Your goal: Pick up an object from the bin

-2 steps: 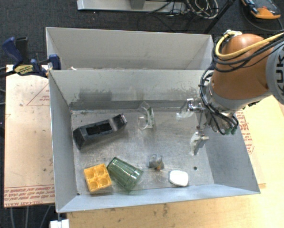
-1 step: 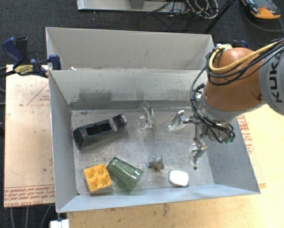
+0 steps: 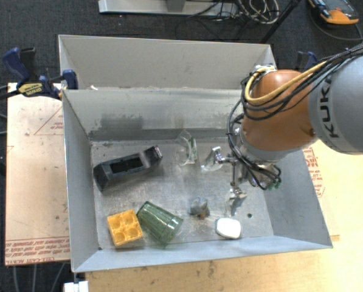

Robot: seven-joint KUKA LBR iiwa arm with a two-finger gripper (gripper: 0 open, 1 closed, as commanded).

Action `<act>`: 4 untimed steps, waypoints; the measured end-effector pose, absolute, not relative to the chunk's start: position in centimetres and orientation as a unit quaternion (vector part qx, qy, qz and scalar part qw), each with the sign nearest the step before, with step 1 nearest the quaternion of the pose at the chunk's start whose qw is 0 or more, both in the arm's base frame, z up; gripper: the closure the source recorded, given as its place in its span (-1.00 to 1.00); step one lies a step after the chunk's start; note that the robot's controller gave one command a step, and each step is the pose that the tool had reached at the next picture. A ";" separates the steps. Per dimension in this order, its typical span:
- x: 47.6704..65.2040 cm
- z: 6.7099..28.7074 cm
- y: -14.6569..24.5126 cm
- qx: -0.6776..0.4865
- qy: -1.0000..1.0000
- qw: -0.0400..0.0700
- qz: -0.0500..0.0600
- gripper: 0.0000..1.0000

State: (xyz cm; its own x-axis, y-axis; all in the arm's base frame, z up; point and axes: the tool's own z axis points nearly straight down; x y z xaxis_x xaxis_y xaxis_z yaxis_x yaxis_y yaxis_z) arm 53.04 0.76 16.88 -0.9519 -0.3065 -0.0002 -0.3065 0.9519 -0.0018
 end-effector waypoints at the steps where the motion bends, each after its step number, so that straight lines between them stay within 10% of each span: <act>1: 52.1 14.5 4.0 -0.202 0.979 0.002 0.002 -1.00; 2: 53.3 7.8 3.2 -0.293 0.956 0.011 0.000 1.00; 3: 53.3 7.8 3.2 -0.293 0.956 0.011 0.000 1.00; 4: 55.9 22.2 3.1 -0.327 0.945 0.003 0.000 1.00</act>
Offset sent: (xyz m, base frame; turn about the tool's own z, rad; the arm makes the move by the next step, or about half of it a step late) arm -0.0040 0.0205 -0.0988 -0.2853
